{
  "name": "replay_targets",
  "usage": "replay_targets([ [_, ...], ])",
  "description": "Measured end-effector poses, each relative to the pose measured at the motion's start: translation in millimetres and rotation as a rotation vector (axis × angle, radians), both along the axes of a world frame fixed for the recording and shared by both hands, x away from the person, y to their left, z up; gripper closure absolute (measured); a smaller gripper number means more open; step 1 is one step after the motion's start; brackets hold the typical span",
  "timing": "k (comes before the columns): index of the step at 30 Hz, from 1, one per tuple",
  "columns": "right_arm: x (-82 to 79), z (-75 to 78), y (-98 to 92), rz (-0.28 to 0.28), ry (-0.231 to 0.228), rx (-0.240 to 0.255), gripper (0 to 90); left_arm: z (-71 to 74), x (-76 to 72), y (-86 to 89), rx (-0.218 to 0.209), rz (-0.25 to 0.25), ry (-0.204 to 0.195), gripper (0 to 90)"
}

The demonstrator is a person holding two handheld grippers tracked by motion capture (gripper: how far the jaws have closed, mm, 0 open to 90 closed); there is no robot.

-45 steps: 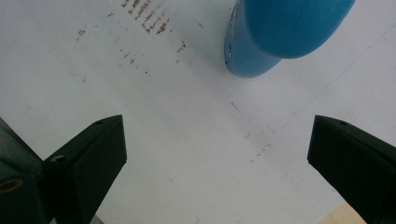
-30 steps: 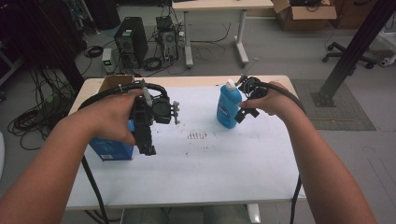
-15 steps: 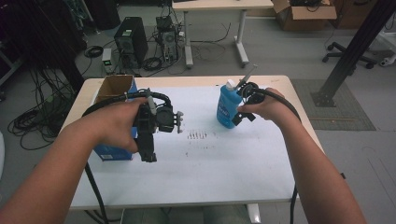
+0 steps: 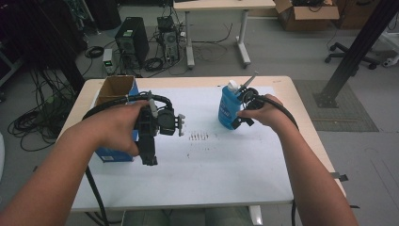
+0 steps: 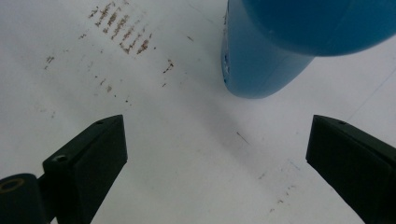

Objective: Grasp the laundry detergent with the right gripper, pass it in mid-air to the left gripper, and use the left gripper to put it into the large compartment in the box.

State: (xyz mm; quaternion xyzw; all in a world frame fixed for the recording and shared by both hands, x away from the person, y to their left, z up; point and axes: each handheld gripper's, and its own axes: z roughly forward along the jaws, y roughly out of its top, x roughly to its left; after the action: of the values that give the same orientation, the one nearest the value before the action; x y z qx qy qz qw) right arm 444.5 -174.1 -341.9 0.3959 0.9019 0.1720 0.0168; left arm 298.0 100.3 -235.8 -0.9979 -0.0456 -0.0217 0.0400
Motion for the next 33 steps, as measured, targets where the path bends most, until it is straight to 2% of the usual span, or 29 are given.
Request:
replay_targets([
  [6,2.6,-10.0,0.2,-0.004,-0.011,0.020,5.4,-2.7,-2.7,-1.5,0.005,0.001,0.006,0.4],
  [9,4.6,-15.5,0.6,-0.012,-0.031,0.038,5.4,-4.1,-2.1,-0.8,0.000,-0.003,0.006,0.4],
  [16,7.6,-24.3,0.7,-0.025,-0.047,0.038,5.3,-6.8,-2.3,1.1,0.003,0.000,0.009,0.4],
  [22,9.2,-27.8,0.5,-0.034,-0.083,0.059,5.0,-6.4,-4.8,-0.3,0.001,-0.010,0.007,0.4],
  [27,9.2,-30.0,1.2,-0.039,-0.132,0.090,5.0,-5.7,-6.5,-2.6,-0.006,-0.016,0.002,0.4],
  [31,9.7,-31.8,0.3,-0.041,-0.165,0.076,4.7,-5.6,-7.8,-4.0,-0.006,-0.023,0.002,0.4],
  [33,10.8,-33.6,-0.4,-0.052,-0.182,0.087,4.6,-5.9,-9.8,-5.7,-0.003,-0.030,0.006,0.4],
])
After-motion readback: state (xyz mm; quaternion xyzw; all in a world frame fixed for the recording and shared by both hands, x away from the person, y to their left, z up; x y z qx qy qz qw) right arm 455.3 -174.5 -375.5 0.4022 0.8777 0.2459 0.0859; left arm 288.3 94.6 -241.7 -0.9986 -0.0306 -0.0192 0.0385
